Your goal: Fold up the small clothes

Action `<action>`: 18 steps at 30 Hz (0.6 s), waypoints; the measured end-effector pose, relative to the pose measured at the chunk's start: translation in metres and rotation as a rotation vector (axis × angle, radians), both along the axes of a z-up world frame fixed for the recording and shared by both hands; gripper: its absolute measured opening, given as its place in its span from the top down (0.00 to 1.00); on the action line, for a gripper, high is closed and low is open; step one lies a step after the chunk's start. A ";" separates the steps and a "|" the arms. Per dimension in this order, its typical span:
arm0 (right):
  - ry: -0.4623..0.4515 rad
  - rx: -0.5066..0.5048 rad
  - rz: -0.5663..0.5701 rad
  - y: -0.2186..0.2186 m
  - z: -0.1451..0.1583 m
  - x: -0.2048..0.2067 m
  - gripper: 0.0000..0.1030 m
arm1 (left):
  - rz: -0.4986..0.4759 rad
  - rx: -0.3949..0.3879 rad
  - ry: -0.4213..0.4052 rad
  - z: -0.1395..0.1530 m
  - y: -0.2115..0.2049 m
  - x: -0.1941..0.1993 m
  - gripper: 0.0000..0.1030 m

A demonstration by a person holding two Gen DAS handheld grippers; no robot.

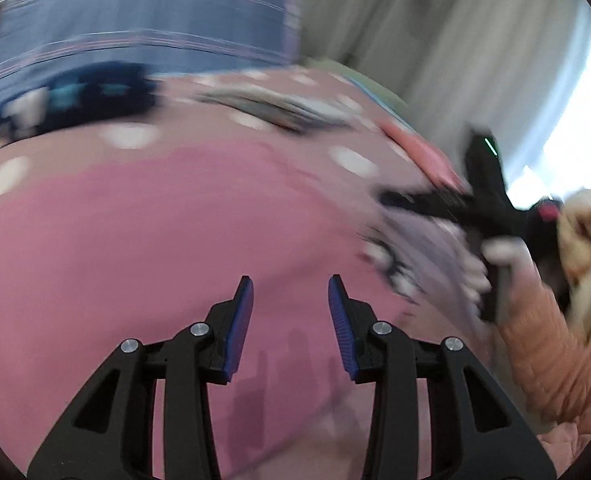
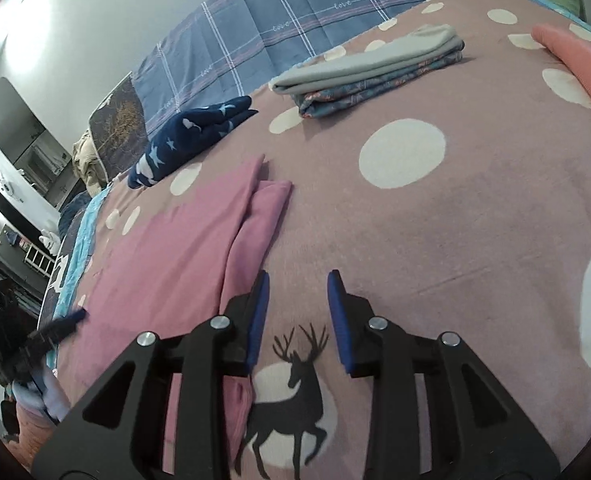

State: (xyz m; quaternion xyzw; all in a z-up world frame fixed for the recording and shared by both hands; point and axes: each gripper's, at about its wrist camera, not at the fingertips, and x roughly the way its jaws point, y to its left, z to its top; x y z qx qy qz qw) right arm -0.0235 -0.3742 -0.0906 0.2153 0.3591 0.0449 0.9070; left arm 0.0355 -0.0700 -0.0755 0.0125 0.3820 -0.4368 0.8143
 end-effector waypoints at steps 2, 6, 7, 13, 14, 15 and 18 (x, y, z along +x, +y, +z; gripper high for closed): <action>-0.003 0.018 0.010 -0.006 0.003 0.002 0.69 | -0.079 0.037 -0.015 -0.004 -0.039 -0.017 0.62; -0.006 0.055 0.040 -0.017 0.008 0.012 0.69 | -0.149 0.147 -0.076 -0.016 -0.089 -0.042 0.62; -0.003 0.061 0.058 -0.017 0.008 0.017 0.69 | -0.157 0.163 -0.083 -0.019 -0.094 -0.045 0.62; 0.047 0.067 0.163 -0.009 0.001 0.065 0.69 | -0.168 0.298 -0.112 -0.040 -0.116 -0.056 0.60; 0.057 0.077 0.174 -0.008 -0.001 0.072 0.69 | -0.162 0.301 -0.101 -0.043 -0.115 -0.054 0.60; 0.068 0.091 0.187 -0.008 -0.003 0.080 0.68 | -0.159 0.297 -0.092 -0.044 -0.113 -0.052 0.60; 0.106 0.140 0.215 -0.007 -0.013 0.106 0.65 | -0.158 0.298 -0.091 -0.046 -0.116 -0.050 0.65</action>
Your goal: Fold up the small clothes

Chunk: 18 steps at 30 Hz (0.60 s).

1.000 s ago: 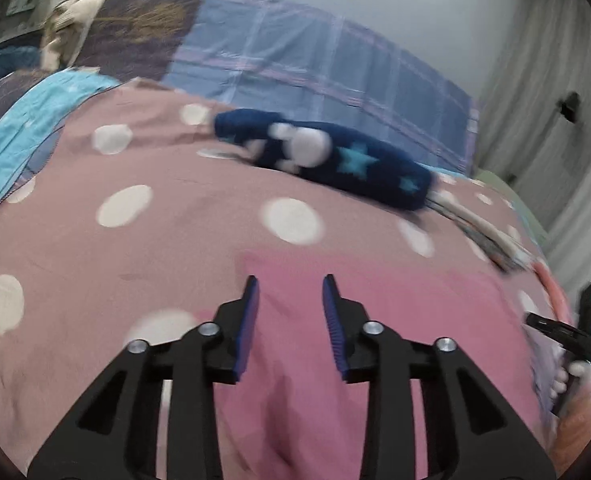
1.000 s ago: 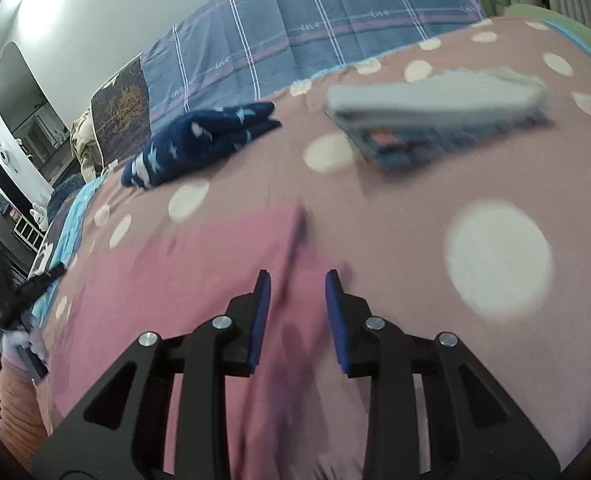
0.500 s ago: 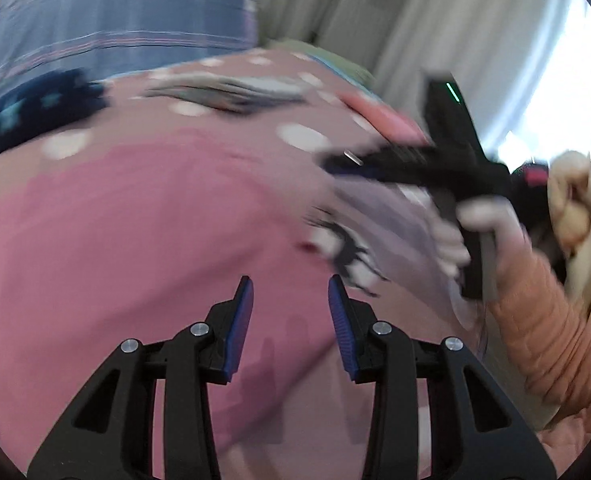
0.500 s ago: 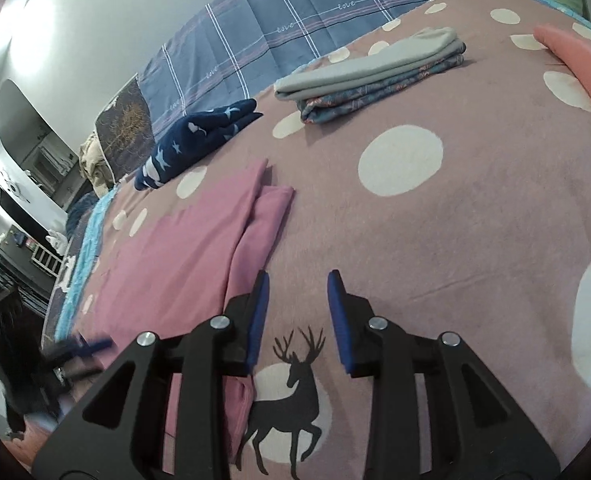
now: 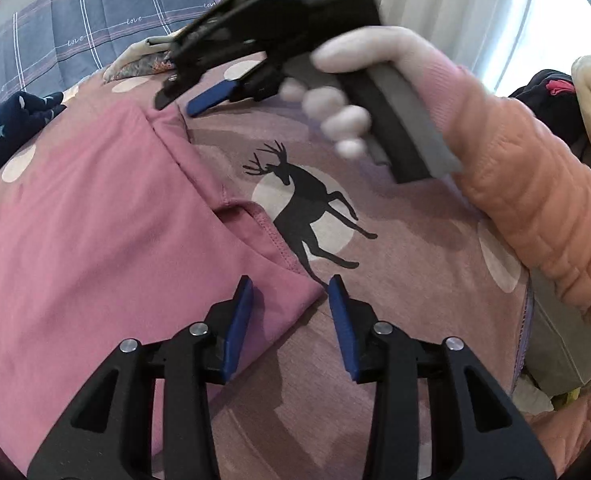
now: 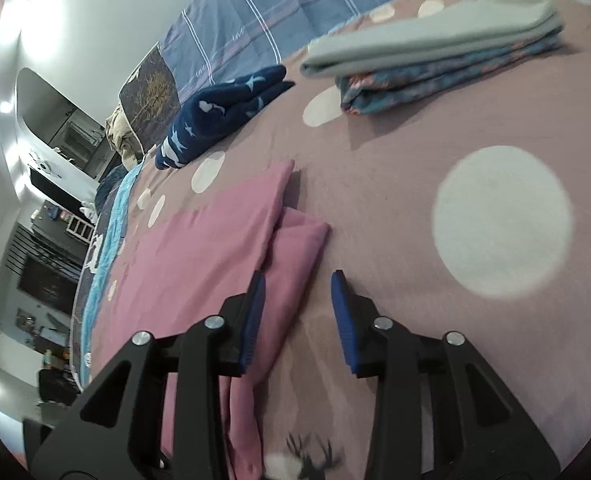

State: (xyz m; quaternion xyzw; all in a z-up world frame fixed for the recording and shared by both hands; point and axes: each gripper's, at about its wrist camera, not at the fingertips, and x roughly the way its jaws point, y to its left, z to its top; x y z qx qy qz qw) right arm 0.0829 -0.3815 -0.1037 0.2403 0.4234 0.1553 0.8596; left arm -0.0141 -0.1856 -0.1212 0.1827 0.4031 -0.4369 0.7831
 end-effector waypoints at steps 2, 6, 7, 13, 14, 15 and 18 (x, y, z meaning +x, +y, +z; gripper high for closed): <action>0.007 0.024 0.022 0.002 -0.004 0.011 0.65 | 0.001 -0.011 0.007 -0.001 -0.001 0.003 0.76; -0.010 0.003 0.013 0.007 -0.004 0.027 0.96 | -0.032 -0.125 0.098 -0.001 0.009 0.014 0.96; -0.061 0.018 0.000 0.005 0.004 0.025 0.97 | -0.041 -0.134 0.123 -0.004 0.012 0.017 0.96; -0.075 -0.114 0.019 0.015 -0.006 0.040 0.97 | -0.057 -0.147 0.186 -0.015 0.012 0.022 0.96; -0.063 -0.095 0.027 0.012 -0.013 0.043 0.97 | -0.056 -0.150 0.189 -0.015 0.013 0.023 0.96; -0.061 -0.053 0.027 0.007 -0.019 0.045 0.98 | -0.055 -0.150 0.188 -0.015 0.013 0.022 0.96; -0.067 -0.011 0.029 0.001 -0.018 0.042 0.98 | -0.065 -0.139 0.174 -0.012 0.014 0.021 0.95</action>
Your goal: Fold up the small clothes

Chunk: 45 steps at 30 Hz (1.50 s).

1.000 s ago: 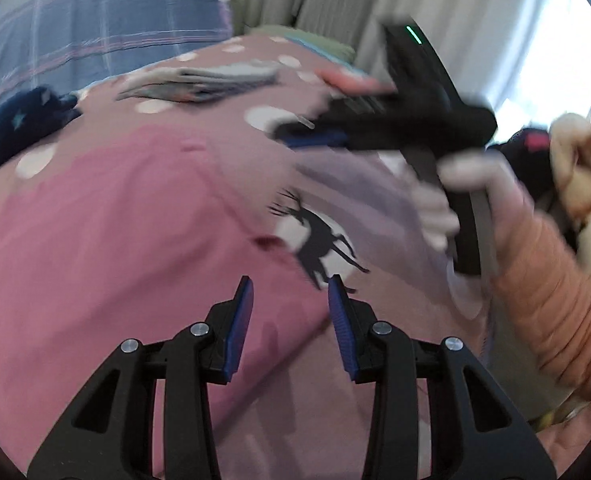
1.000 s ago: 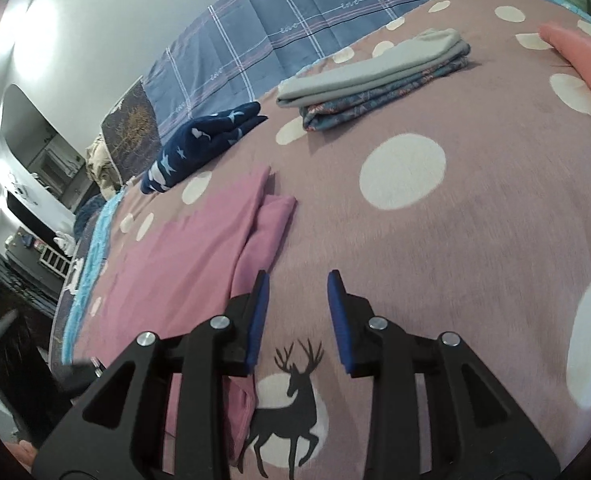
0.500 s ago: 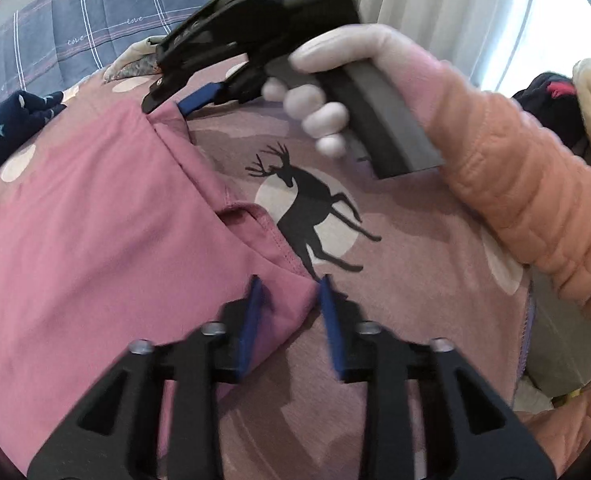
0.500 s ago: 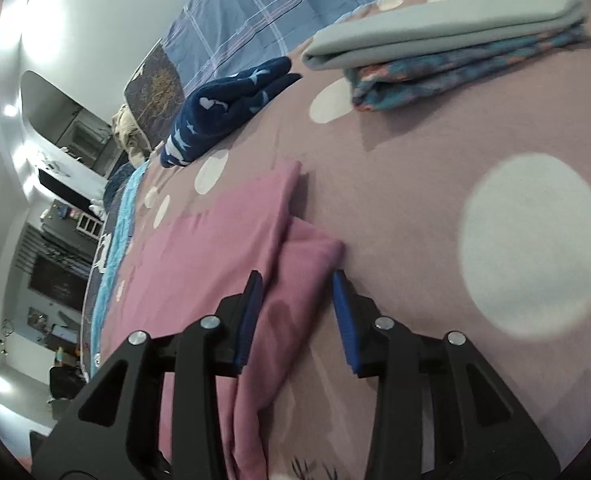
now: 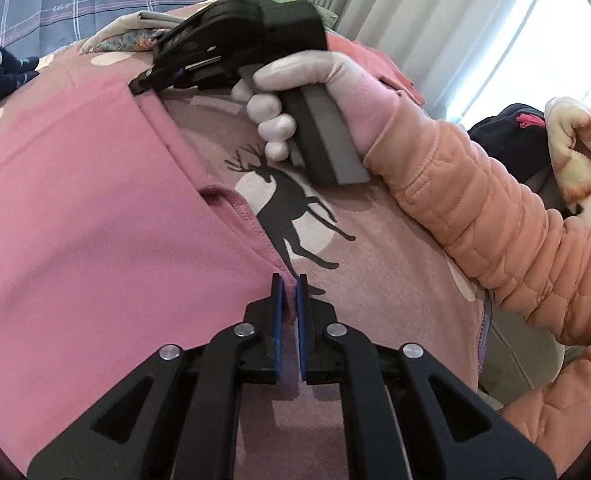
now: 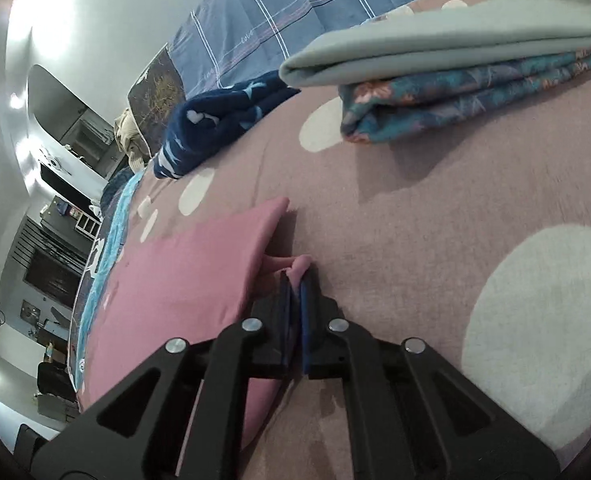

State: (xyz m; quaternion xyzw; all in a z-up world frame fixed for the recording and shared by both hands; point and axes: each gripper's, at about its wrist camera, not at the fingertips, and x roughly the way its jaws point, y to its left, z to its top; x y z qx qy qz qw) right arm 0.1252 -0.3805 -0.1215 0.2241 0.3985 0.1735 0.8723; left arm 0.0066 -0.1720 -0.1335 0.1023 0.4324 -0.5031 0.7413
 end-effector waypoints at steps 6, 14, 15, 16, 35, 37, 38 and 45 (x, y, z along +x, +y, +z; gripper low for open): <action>-0.017 -0.026 0.003 0.003 -0.002 -0.003 0.97 | -0.024 0.031 -0.033 0.012 -0.009 0.000 0.86; -0.024 -0.006 0.008 -0.001 -0.004 -0.007 0.96 | -0.039 0.194 -0.260 0.007 -0.019 -0.017 0.58; -0.023 -0.002 0.008 -0.001 -0.004 -0.007 0.96 | -0.031 0.186 -0.261 0.006 -0.021 -0.014 0.64; -0.024 0.001 0.009 -0.002 -0.004 -0.007 0.96 | -0.021 0.177 -0.260 0.007 -0.023 -0.011 0.72; -0.066 -0.015 -0.067 -0.005 0.003 -0.006 0.96 | -0.145 0.060 -0.147 0.001 -0.022 -0.005 0.95; -0.088 -0.003 -0.119 -0.015 0.010 -0.013 0.90 | -0.138 0.039 -0.133 0.004 -0.017 -0.008 0.95; -0.095 -0.004 -0.137 -0.019 0.015 -0.019 0.90 | -0.131 -0.005 -0.097 0.011 -0.011 -0.005 0.95; -0.121 -0.022 0.068 0.000 0.038 -0.058 0.90 | -0.007 -0.043 -0.096 0.023 0.003 0.033 0.89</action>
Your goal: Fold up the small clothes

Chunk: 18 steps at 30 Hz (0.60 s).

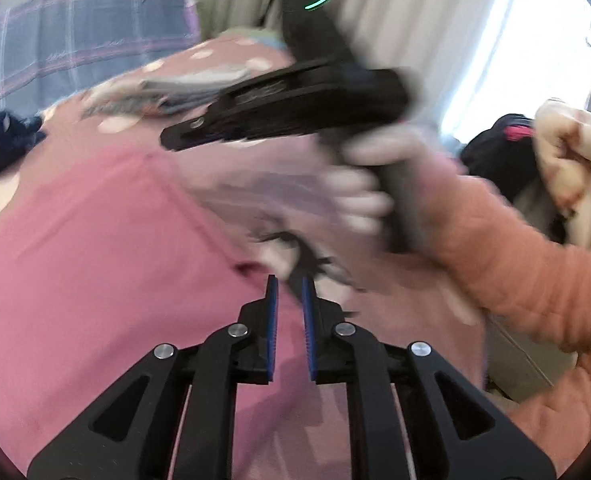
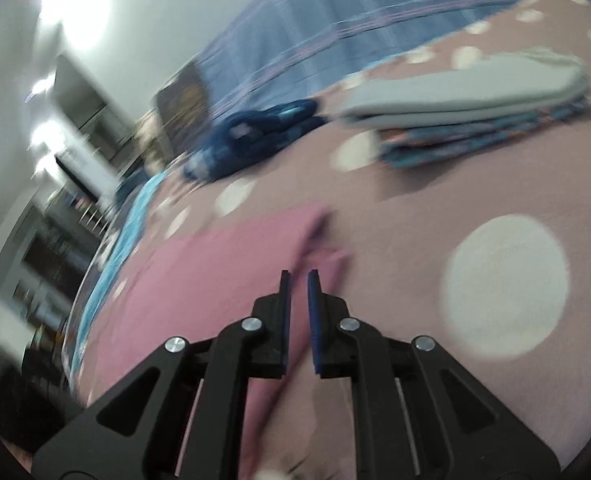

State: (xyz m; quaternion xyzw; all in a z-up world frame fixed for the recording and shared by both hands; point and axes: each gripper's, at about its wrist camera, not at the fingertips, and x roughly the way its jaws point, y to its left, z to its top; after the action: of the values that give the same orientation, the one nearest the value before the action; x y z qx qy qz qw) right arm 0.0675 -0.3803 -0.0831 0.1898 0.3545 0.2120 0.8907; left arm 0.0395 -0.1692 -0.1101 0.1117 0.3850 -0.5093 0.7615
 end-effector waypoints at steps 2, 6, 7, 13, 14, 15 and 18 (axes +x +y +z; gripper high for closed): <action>0.000 0.019 0.093 0.015 0.003 -0.007 0.90 | -0.036 0.061 0.088 -0.026 -0.012 0.004 0.89; 0.085 -0.201 0.077 0.045 -0.019 0.000 0.89 | -0.055 0.050 0.036 -0.024 -0.013 -0.011 0.76; 0.086 -0.300 0.053 0.049 -0.031 0.001 0.93 | -0.050 0.047 0.040 -0.022 -0.011 -0.015 0.76; -0.008 -0.310 -0.032 0.046 0.005 -0.027 0.85 | 0.105 -0.061 0.006 0.002 0.063 -0.039 0.64; -0.032 -0.334 -0.040 0.048 0.015 -0.035 0.84 | 0.164 -0.093 0.017 0.005 0.083 -0.036 0.62; -0.040 -0.342 -0.041 0.051 0.020 -0.038 0.83 | 0.212 -0.112 0.021 0.009 0.101 -0.035 0.61; -0.061 -0.354 -0.026 0.064 0.035 -0.048 0.76 | 0.438 -0.155 0.002 0.018 0.173 -0.029 0.61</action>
State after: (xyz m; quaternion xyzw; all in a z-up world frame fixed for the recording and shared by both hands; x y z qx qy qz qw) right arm 0.0192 -0.3166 -0.0484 0.0281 0.3567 0.1403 0.9232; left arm 0.0104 0.0037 -0.0921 -0.0337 0.3606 -0.3600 0.8598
